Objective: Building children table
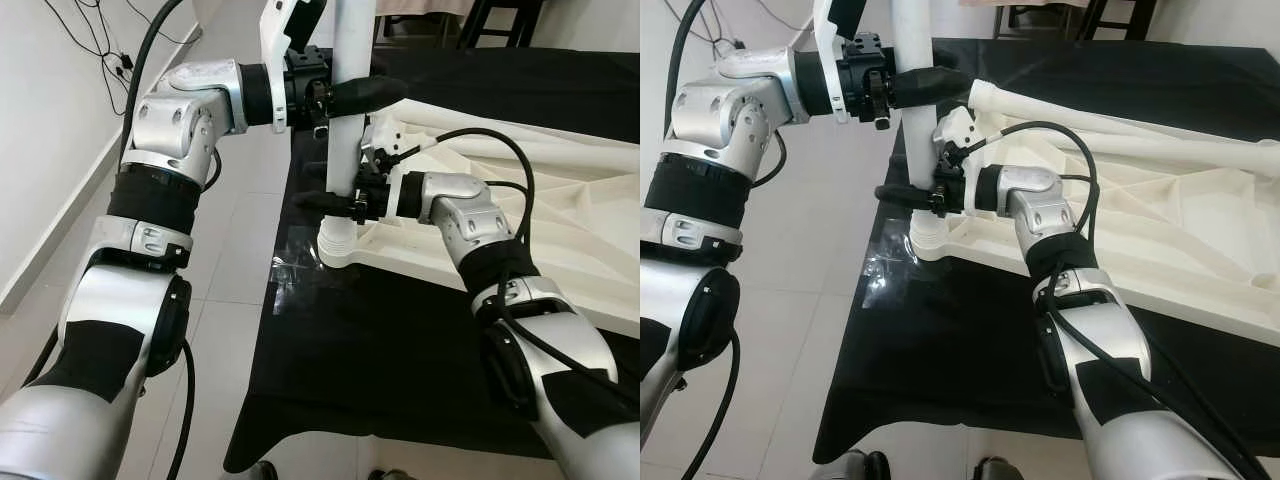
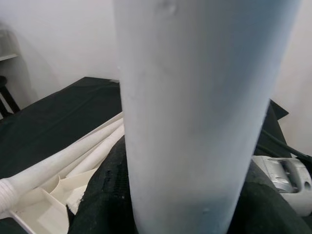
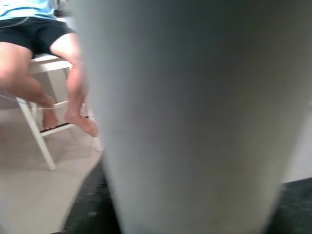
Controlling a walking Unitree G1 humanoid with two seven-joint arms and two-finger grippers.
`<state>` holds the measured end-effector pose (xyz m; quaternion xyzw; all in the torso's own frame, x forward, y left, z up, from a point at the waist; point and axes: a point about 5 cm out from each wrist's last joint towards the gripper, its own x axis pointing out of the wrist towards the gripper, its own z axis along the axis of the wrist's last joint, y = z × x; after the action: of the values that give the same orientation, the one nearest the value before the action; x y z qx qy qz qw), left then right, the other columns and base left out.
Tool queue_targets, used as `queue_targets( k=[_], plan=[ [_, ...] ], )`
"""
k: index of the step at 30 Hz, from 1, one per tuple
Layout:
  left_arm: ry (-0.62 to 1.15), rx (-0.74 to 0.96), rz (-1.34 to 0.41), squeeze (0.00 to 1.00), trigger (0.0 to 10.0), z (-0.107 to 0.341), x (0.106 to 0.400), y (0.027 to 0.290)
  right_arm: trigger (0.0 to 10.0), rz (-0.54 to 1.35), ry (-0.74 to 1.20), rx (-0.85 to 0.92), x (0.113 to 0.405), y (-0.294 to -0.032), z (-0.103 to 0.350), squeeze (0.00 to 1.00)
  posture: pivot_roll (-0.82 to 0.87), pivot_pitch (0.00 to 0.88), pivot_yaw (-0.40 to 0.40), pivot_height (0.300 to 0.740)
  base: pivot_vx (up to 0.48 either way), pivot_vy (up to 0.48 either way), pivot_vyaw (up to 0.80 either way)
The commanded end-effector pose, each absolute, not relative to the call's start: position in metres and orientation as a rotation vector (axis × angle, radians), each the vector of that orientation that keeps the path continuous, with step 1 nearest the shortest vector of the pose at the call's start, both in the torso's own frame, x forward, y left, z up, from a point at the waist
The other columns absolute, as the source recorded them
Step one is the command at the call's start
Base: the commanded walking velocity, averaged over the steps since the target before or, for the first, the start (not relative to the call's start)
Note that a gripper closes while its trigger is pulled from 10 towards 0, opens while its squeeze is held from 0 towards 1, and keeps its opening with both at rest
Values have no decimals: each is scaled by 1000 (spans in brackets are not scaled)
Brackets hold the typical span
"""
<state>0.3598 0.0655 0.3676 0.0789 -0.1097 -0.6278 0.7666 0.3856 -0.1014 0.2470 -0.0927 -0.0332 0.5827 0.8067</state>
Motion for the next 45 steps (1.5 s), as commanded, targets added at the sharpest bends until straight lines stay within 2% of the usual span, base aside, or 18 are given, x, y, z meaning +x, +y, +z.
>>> queue_targets(
  k=[1, 7, 8, 15, 17, 18, 19, 22, 24, 28, 32, 35, 36, 37, 39, 40, 44, 45],
  plan=[
    [-177, 193, -1419, 0, 0, 352, 358, 53, 0, 1324, -20, -216, 381, -84, 233, 0, 57, 124, 29, 740, 0, 0, 0],
    [-196, 185, -1396, 0, 0, 353, 360, 52, 0, 1258, -39, -217, 383, -94, 227, 0, 48, 121, 32, 740, 0, 0, 0],
    [-192, 175, -1384, 1000, 10000, 354, 361, 52, 0, 1226, -49, -222, 384, -97, 225, 0, 47, 122, 33, 740, 0, 0, 0],
    [-193, 158, -1355, 1000, 10000, 357, 363, 54, 0, 1056, -21, -179, 383, -106, 209, 0, 43, 125, 34, 740, 0, 0, 0],
    [-201, 155, -1325, 1000, 10000, 359, 364, 59, 0, 491, 115, -179, 384, -109, 176, 0, 50, 127, 23, 740, 0, 0, 0],
    [-203, 154, -1317, 1000, 10000, 359, 364, 60, 0, 328, 143, -195, 382, -114, 169, 0, 50, 127, 23, 740, 0, 0, 0],
    [-202, 148, -1310, 1000, 10000, 360, 365, 63, 0, 297, 152, -127, 359, -96, 153, 0, 66, 144, 25, 740, 0, 0, 0],
    [-198, 150, -1302, 1000, 10000, 360, 366, 66, 0, 349, 154, -76, 338, -79, 144, 0, 60, 148, 32, 740, 0, 0, 0],
    [-187, 155, -1313, 0, 10000, 358, 364, 71, 0, 350, 143, -21, 324, -67, 136, 0, 41, 130, 45, 740, 0, 0, 0],
    [-180, 155, -1336, 0, 10000, 354, 360, 77, 0, 322, 117, -45, 336, -71, 138, 0, 43, 123, 37, 740, 0, 0, 0],
    [-156, 130, -1327, 0, 10000, 342, 351, 112, 0, 262, 109, -65, 346, -83, 148, 0, 41, 123, 21, 740, 0, 0, 0],
    [-156, 130, -1327, 0, 10000, 342, 351, 112, 0, 262, 109, -65, 346, -83, 148, 0, 41, 123, 21, 740, 0, 0, 0],
    [-138, 123, -1326, 0, 10000, 333, 343, 129, 3961, 240, 117, -67, 346, -87, 149, 0, 44, 126, 18, 740, 0, 0, 0],
    [-122, 110, -1293, 0, 10000, 323, 336, 151, 10000, 204, 132, -61, 342, -88, 151, 0, 48, 127, 18, 740, 0, 0, 0],
    [-122, 110, -1293, 0, 10000, 323, 336, 151, 10000, 204, 132, -61, 342, -88, 151, 0, 48, 127, 18, 740, 0, 0, 0],
    [-114, 96, -1234, 0, 10000, 316, 331, 170, 10000, 207, 127, -49, 338, -88, 154, 1000, 52, 129, 16, 740, 0, 0, 0],
    [-111, 84, -1157, 0, 10000, 310, 325, 189, 10000, 223, 104, -18, 335, -88, 159, 1000, 56, 130, 13, 740, 0, 0, 0],
    [-106, 69, -1072, 0, 10000, 304, 320, 208, 10000, 262, 66, 13, 335, -88, 166, 1000, 59, 132, 11, 740, 0, 0, 0]
  ],
)
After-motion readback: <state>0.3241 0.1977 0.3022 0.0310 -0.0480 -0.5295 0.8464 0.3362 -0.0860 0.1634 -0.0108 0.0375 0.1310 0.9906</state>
